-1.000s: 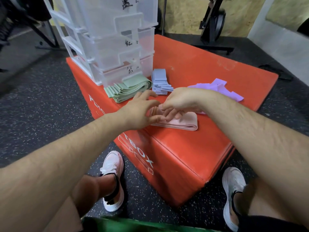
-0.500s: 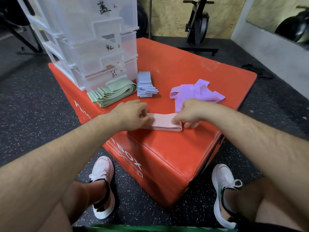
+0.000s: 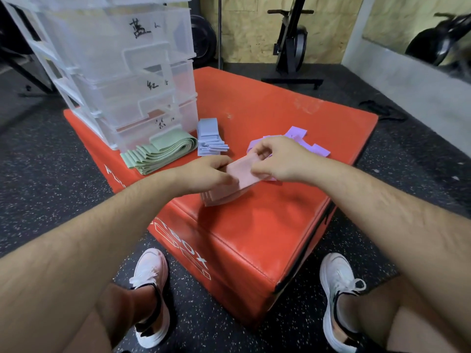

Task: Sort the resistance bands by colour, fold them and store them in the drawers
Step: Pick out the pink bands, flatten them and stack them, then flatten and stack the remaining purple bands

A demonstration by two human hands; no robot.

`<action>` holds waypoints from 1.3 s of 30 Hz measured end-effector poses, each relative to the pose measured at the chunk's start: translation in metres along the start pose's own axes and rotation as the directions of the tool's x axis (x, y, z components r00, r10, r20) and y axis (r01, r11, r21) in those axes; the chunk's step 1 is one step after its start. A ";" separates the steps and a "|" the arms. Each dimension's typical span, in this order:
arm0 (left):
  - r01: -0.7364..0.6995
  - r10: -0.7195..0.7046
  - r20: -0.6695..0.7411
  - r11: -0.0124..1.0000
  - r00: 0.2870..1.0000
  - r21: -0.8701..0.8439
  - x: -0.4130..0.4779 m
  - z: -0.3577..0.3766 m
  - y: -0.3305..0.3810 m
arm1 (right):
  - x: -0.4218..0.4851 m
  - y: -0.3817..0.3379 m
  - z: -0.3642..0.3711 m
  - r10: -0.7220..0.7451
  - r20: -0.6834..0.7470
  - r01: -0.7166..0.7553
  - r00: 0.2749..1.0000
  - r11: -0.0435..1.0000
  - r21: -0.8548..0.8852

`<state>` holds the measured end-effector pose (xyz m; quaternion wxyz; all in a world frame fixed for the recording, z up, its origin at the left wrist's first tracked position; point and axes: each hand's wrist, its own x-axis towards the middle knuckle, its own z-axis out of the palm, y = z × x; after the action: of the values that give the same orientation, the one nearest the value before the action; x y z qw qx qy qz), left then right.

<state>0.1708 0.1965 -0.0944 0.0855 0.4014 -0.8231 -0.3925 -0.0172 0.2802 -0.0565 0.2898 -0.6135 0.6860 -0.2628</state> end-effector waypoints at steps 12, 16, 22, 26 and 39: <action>0.085 -0.112 -0.196 0.987 0.974 -0.139 -0.015 -0.030 -0.028 | 0.047 -0.014 0.027 0.036 -0.136 -0.013 0.990 0.986 0.163; 0.158 -0.138 -0.323 0.987 0.936 0.037 -0.032 -0.047 -0.046 | 0.071 -0.030 0.063 -0.098 -0.139 0.107 0.985 0.993 0.059; 0.216 -0.073 -0.421 0.928 0.904 0.303 -0.043 -0.054 -0.074 | 0.101 -0.038 0.110 -0.239 -0.164 0.231 0.957 0.971 -0.064; 0.204 -0.012 -0.445 0.900 0.895 0.386 -0.036 -0.045 -0.088 | 0.117 -0.032 0.129 -0.332 -0.090 0.297 0.939 0.914 -0.277; 0.205 0.144 -0.467 0.760 0.873 0.617 -0.027 -0.041 -0.084 | 0.099 -0.037 0.115 -0.493 0.070 0.426 0.867 0.662 -0.617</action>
<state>0.2576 0.1617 -0.1223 0.1391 0.5051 -0.8513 0.0296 0.0827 0.1778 -0.1172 -0.0375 -0.8120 0.5697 -0.1214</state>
